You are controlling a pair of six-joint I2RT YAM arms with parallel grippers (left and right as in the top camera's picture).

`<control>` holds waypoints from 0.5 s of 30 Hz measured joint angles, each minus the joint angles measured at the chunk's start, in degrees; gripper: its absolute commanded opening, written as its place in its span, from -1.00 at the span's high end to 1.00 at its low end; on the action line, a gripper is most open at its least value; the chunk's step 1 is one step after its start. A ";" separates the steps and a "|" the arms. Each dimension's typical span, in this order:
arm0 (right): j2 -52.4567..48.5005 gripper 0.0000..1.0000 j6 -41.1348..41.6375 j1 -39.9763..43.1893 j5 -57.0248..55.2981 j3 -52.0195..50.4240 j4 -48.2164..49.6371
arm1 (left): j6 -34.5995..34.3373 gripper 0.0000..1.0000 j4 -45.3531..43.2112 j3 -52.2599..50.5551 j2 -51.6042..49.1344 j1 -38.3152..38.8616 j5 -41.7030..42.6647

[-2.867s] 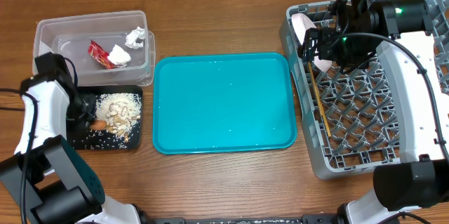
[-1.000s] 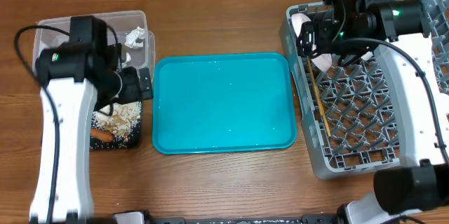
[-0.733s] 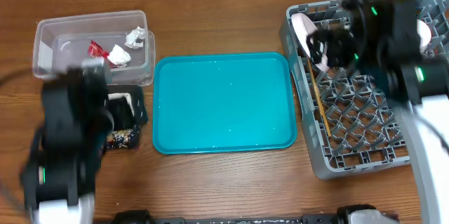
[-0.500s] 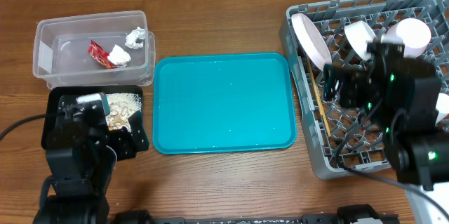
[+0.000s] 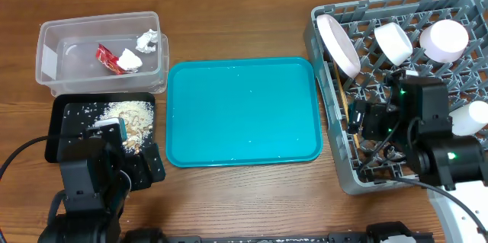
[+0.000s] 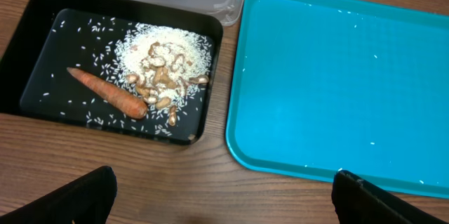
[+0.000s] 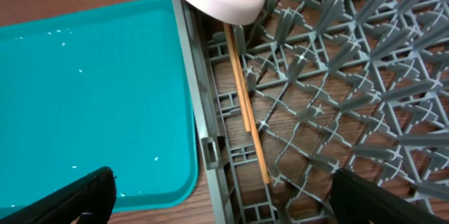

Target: Sort waste into correct bins and load items into the dishwasher

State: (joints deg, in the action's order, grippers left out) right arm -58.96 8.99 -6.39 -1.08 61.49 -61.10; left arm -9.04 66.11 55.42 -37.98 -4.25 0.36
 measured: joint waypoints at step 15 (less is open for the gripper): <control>0.39 -1.00 -3.74 0.00 -0.46 -3.23 18.14 | 0.00 -1.00 0.11 0.00 0.00 0.00 -0.02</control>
State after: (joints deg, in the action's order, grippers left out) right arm -58.57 5.26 -6.39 -1.54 58.26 -42.96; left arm -9.04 66.22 55.42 -37.98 -4.25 0.34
